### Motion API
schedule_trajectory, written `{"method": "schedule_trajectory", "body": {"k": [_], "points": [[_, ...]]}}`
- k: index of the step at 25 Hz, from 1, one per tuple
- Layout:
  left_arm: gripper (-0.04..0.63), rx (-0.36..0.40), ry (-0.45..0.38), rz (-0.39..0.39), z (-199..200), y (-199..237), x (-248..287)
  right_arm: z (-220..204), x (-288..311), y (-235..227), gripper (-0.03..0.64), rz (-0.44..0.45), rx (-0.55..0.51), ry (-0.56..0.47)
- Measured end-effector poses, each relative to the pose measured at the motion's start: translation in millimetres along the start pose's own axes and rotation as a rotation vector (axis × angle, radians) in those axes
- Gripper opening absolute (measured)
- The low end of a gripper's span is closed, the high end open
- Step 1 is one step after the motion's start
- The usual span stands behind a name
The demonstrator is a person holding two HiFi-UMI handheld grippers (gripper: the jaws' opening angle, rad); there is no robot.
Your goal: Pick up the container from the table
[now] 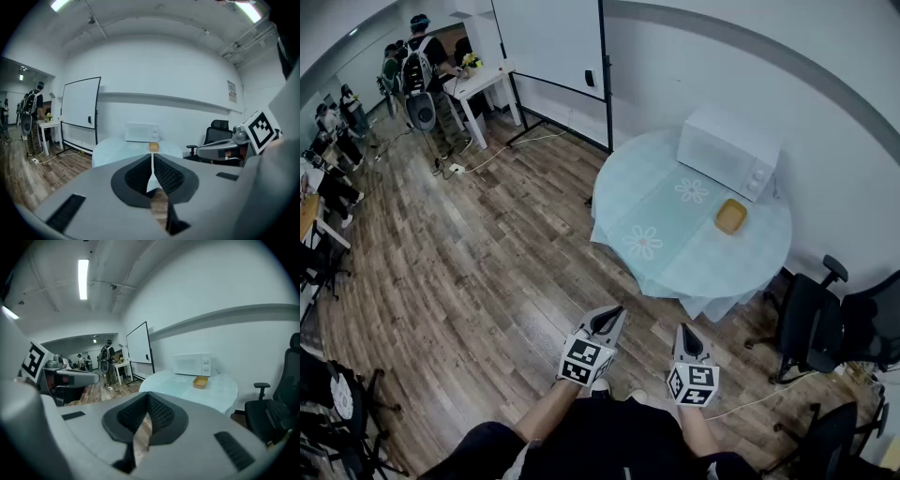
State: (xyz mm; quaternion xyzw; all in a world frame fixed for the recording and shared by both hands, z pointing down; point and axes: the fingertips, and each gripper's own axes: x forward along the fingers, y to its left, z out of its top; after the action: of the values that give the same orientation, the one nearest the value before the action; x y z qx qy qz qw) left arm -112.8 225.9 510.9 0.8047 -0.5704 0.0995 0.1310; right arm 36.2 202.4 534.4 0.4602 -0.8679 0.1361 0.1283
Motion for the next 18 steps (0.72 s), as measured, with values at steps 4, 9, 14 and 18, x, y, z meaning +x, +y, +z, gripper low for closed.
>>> {"method": "schedule_trajectory", "body": {"k": [4,9,14,18], "points": [[0.026,0.001,-0.001,0.023,1,10,2,0,13,3,0.023,0.024,0.005,-0.007],[0.026,-0.004,0.004,0.014,-1,7,9,-2,13,-3,0.023,0.013,0.008,0.002],[0.026,-0.007,0.009,0.013,-4,5,11,-2,11,-9,0.025,-0.004,0.029,-0.025],[0.026,-0.01,0.011,0.015,-8,3,12,-6,8,-17,0.026,-0.024,0.033,-0.028]]}}
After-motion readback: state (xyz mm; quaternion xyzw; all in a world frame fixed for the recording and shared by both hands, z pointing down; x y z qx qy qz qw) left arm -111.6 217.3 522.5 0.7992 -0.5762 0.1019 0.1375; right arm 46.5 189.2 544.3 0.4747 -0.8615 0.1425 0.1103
